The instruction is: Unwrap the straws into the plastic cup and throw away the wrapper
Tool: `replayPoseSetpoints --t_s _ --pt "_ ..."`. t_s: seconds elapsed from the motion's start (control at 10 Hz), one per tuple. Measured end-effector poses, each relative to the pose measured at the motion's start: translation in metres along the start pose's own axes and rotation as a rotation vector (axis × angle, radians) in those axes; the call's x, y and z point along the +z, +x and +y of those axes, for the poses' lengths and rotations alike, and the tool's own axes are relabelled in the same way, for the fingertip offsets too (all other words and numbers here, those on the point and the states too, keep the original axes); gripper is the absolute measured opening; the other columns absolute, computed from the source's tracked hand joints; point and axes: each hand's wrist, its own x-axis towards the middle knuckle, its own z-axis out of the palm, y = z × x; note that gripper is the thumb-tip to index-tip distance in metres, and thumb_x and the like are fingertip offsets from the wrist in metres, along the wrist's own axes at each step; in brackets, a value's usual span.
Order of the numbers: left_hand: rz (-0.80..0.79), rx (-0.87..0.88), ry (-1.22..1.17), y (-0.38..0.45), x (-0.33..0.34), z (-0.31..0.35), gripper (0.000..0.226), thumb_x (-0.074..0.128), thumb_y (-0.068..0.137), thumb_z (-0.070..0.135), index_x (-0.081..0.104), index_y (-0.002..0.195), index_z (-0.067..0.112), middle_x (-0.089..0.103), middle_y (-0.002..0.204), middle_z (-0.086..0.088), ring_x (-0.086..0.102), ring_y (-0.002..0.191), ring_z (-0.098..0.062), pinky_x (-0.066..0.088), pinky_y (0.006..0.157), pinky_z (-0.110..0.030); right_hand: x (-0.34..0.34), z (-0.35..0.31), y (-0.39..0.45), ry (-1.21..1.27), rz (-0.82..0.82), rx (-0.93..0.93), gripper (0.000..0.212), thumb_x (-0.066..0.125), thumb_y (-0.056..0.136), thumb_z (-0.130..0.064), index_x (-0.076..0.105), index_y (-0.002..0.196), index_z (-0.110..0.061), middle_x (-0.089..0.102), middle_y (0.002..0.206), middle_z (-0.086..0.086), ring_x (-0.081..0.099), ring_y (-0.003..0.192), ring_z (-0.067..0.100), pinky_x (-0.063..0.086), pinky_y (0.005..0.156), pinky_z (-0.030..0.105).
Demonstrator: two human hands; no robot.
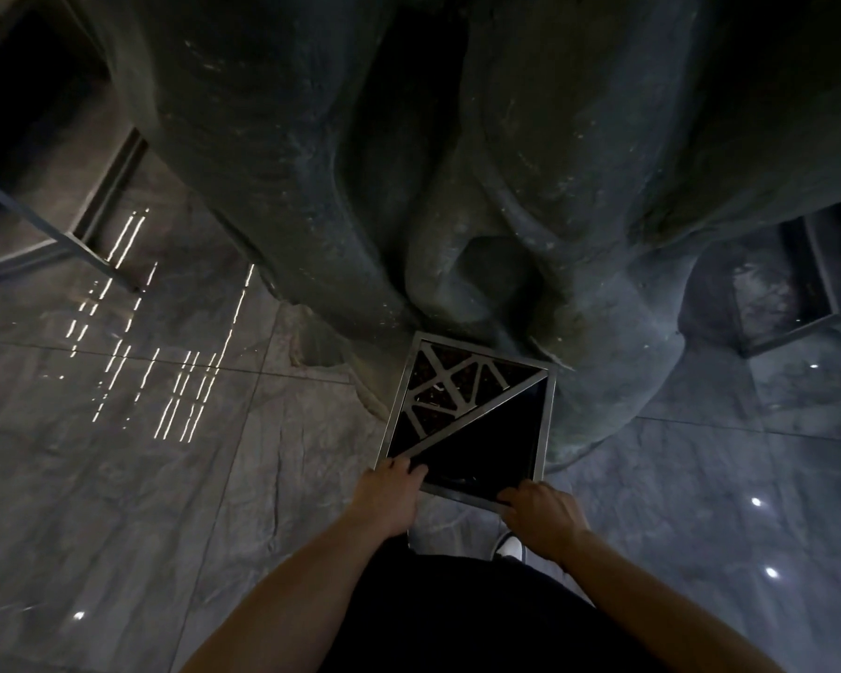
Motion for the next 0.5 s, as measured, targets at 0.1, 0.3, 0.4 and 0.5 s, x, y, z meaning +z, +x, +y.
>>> replayPoseSetpoints --t_s 0.1,0.3,0.4,0.5 --pt "-0.011 -0.001 -0.048 -0.002 -0.002 -0.008 0.048 0.044 0.093 0.025 0.037 0.141 0.022 0.040 0.140 -0.009 0.043 0.128 -0.030 0.043 0.096 -0.047 -0.003 -0.009 -0.003 0.016 -0.025 0.019 0.034 0.036 0.095 -0.035 0.055 0.123 -0.029 0.062 0.121 0.004 0.061 0.109 0.023 0.052 0.084 0.037" --pt "0.007 0.034 -0.168 -0.010 0.000 -0.031 0.041 0.043 0.094 0.027 0.045 0.135 0.023 0.043 0.137 -0.005 0.042 0.126 -0.027 0.045 0.096 -0.045 -0.001 -0.022 -0.007 0.026 -0.045 0.025 0.037 0.038 0.097 -0.040 0.051 0.129 -0.026 0.058 0.126 0.004 0.058 0.114 0.021 0.049 0.090 0.036" --pt "0.029 0.045 -0.295 -0.023 -0.001 -0.048 0.038 0.044 0.094 0.029 0.051 0.132 0.026 0.048 0.135 -0.001 0.043 0.126 -0.022 0.044 0.097 -0.040 -0.004 -0.029 -0.010 0.021 -0.049 0.038 0.038 0.039 0.096 -0.041 0.053 0.128 -0.027 0.058 0.129 0.002 0.054 0.118 0.020 0.044 0.097 0.038" --pt "0.075 0.048 -0.345 -0.029 -0.002 -0.060 0.035 0.045 0.095 0.030 0.055 0.128 0.027 0.053 0.132 0.002 0.045 0.124 -0.018 0.044 0.098 -0.037 -0.008 -0.032 -0.009 0.010 -0.039 0.030 0.036 0.038 0.096 -0.042 0.055 0.125 -0.029 0.059 0.127 0.000 0.053 0.116 0.018 0.042 0.099 0.037"
